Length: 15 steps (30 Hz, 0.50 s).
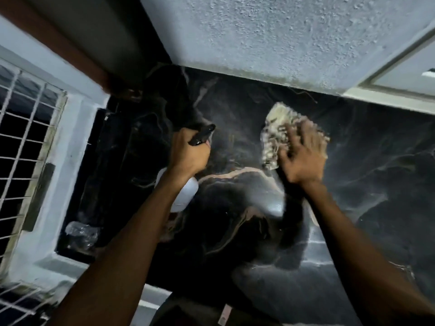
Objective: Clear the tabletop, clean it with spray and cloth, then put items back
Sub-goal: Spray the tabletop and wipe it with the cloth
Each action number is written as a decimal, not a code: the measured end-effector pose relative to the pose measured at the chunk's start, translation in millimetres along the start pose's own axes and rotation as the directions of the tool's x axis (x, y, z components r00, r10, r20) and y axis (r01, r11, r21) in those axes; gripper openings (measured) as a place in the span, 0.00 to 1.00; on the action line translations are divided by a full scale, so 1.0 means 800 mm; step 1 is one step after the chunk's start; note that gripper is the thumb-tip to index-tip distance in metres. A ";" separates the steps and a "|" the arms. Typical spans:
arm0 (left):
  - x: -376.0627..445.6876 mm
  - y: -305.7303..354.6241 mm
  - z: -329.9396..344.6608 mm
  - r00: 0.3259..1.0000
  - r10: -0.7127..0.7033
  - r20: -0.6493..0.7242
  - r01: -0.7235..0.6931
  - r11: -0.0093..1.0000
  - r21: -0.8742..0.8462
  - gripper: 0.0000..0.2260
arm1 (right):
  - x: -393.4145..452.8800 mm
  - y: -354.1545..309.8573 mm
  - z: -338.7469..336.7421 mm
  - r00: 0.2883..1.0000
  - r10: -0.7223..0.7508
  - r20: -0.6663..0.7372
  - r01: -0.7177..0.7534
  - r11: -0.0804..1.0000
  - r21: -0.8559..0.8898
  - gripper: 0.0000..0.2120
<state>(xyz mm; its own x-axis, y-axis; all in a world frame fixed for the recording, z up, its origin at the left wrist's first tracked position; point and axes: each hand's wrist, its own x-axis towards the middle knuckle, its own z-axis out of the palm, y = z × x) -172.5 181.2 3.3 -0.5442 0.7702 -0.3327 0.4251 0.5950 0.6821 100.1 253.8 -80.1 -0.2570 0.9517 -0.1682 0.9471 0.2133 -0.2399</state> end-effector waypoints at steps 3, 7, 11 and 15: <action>0.019 -0.019 -0.027 1.000 0.018 -0.022 -0.018 1.000 0.008 0.12 | 0.008 -0.002 -0.003 0.974 0.226 -0.015 -0.226 0.974 0.003 0.35; 0.040 -0.039 -0.065 0.999 0.028 0.032 -0.028 1.000 0.012 0.13 | 0.035 -0.061 0.007 0.888 0.458 -0.044 -0.456 0.889 0.034 0.35; 0.053 -0.069 -0.109 0.999 0.049 -0.008 -0.049 0.998 0.035 0.12 | 0.075 -0.128 0.016 0.823 0.566 -0.040 -0.563 0.824 0.067 0.33; 0.060 -0.110 -0.150 1.000 -0.019 0.022 0.020 0.998 -0.053 0.13 | 0.124 -0.250 0.035 0.887 0.462 -0.029 -0.459 0.886 0.058 0.33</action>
<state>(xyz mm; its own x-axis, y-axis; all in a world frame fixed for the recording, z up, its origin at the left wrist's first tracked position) -323.0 137.7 5.5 -0.5362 0.7638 -0.3594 0.3756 0.5971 0.7088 -120.3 299.2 -75.2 0.2150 0.9487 -0.2317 0.9462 -0.2611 -0.1910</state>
